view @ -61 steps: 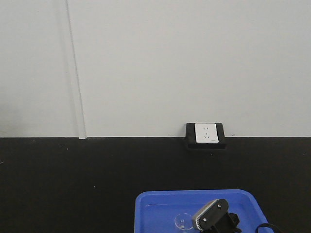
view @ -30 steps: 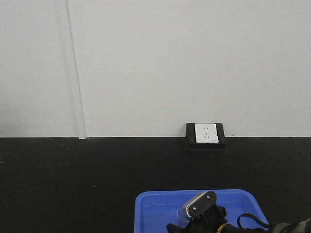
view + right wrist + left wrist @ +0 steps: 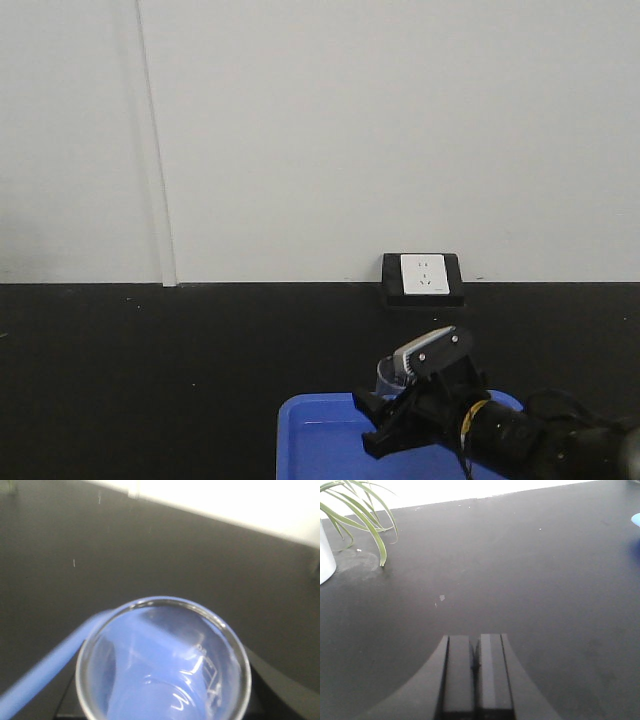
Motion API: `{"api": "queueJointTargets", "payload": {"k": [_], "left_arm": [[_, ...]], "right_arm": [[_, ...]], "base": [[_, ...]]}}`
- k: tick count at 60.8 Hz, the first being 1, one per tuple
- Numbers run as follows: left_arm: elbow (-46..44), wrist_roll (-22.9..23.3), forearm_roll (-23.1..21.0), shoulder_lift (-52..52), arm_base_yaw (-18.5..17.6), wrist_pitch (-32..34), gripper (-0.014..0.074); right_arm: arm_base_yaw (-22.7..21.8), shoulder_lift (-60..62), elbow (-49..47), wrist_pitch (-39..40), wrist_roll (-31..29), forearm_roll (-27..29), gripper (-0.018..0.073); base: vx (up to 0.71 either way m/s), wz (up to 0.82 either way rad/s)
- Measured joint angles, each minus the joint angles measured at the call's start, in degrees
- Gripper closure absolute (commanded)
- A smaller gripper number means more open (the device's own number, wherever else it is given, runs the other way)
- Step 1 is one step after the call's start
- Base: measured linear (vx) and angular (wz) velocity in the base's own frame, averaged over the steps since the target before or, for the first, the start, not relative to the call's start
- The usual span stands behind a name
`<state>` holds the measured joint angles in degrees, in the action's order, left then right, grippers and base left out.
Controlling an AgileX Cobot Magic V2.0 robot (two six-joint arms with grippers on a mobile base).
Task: Move beaker to silver tray on left bench
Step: 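Lower the right gripper around the clear glass beaker in the blue tray, then close the right gripper on the beaker and lift it from the tray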
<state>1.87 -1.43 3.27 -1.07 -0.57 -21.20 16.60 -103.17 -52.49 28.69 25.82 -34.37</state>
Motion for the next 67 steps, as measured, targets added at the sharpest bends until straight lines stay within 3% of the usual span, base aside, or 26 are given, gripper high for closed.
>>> {"api": "queueJointTargets", "payload": {"k": [8, 17, 28, 34, 37, 67], "left_arm": [[0.00, 0.00, 0.00, 0.00, 0.00, 0.00, 0.0595], [0.00, 0.00, 0.00, 0.00, 0.00, 0.00, 0.0595], [0.00, 0.00, 0.00, 0.00, 0.00, 0.00, 0.0595], [0.00, 0.00, 0.00, 0.00, 0.00, 0.00, 0.0595], [0.00, 0.00, 0.00, 0.00, 0.00, 0.00, 0.0595], [0.00, 0.00, 0.00, 0.00, 0.00, 0.00, 0.0595]], "right_arm": [[0.02, 8.96, 0.05, -6.36, 7.51, -9.92, 0.0573], [0.02, 18.28, 0.11, -6.77, 25.10, -26.16, 0.0573], [0.02, 26.73, 0.11, 2.95, 50.47, -51.11, 0.0573], [0.06, 28.69, 0.11, 8.77, 59.15, -58.39, 0.0573], [0.06, 29.20, 0.15, 13.25, 62.97, -60.99, 0.0573], [0.06, 29.20, 0.15, 13.30, 62.97, -60.99, 0.0573]], "base": [[0.00, 0.00], [0.00, 0.00], [0.00, 0.00], [0.00, 0.00], [0.00, 0.00], [-0.01, 0.00]]}}
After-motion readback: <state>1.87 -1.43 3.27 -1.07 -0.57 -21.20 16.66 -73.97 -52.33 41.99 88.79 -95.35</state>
